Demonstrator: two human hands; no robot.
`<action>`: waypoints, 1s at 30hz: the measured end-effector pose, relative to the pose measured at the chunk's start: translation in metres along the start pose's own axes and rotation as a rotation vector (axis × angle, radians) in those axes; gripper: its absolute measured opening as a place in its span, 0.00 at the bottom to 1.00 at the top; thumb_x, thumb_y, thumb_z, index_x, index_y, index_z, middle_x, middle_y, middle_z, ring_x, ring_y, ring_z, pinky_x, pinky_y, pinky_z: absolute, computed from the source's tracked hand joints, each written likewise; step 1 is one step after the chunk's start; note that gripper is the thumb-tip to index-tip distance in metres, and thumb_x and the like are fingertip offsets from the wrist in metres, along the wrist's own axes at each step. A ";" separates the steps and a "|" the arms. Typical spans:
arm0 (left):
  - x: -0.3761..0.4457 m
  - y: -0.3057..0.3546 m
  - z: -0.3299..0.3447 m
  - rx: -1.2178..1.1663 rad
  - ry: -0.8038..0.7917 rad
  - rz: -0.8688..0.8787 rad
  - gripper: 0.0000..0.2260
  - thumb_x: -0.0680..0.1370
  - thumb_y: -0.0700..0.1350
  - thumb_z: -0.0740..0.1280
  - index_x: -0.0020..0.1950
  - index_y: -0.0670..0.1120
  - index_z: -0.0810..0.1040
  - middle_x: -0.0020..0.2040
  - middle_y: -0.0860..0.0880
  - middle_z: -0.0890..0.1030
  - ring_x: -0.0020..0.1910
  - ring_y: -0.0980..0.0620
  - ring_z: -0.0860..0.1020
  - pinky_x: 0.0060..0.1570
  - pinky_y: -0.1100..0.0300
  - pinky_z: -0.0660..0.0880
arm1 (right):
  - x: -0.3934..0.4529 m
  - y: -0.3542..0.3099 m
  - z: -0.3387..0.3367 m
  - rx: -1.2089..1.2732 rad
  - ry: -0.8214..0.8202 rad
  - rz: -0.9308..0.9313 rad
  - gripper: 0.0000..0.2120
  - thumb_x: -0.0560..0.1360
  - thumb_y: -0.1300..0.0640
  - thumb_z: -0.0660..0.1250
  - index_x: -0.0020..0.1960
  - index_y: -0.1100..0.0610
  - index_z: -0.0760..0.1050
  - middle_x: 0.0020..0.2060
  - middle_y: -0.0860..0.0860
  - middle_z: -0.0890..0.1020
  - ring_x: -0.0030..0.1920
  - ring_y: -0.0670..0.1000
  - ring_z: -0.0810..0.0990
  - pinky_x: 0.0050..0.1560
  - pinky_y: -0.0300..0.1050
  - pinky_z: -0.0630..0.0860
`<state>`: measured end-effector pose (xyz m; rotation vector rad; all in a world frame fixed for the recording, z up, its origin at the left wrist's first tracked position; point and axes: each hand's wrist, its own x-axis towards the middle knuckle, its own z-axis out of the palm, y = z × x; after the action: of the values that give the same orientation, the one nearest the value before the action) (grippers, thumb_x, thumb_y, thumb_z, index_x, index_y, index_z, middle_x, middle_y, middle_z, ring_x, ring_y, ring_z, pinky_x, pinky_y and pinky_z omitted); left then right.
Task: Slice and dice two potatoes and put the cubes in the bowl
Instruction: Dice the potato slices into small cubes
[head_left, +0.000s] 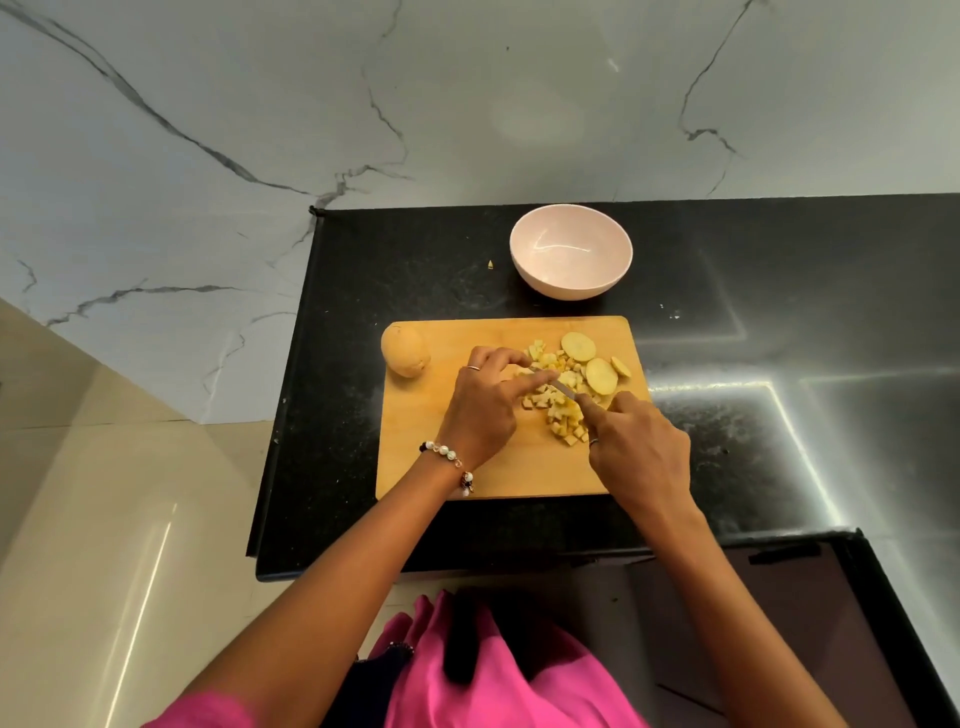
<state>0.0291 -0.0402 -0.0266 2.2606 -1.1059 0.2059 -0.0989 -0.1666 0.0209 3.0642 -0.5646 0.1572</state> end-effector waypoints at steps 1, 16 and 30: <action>0.002 0.002 0.001 0.060 -0.050 0.034 0.28 0.72 0.30 0.59 0.62 0.58 0.77 0.58 0.47 0.77 0.57 0.44 0.71 0.48 0.51 0.71 | 0.000 0.004 0.001 -0.021 0.028 -0.015 0.21 0.73 0.59 0.68 0.65 0.46 0.74 0.41 0.55 0.77 0.38 0.58 0.77 0.27 0.42 0.63; 0.041 -0.002 0.016 -0.012 -0.018 -0.151 0.15 0.76 0.38 0.65 0.61 0.50 0.79 0.57 0.48 0.78 0.57 0.47 0.71 0.49 0.56 0.65 | -0.012 0.059 0.002 0.622 -0.097 0.328 0.15 0.76 0.49 0.66 0.63 0.43 0.76 0.48 0.48 0.82 0.47 0.52 0.81 0.45 0.50 0.77; 0.128 0.026 0.043 0.228 -0.539 -0.137 0.22 0.74 0.50 0.70 0.68 0.54 0.72 0.62 0.50 0.77 0.65 0.47 0.69 0.62 0.50 0.63 | -0.002 0.068 0.005 1.474 -0.120 0.695 0.08 0.78 0.59 0.64 0.55 0.59 0.78 0.33 0.56 0.80 0.24 0.48 0.69 0.21 0.38 0.64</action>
<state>0.0861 -0.1624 0.0002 2.6712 -1.2289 -0.3744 -0.1245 -0.2300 0.0158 3.8438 -2.4325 0.6401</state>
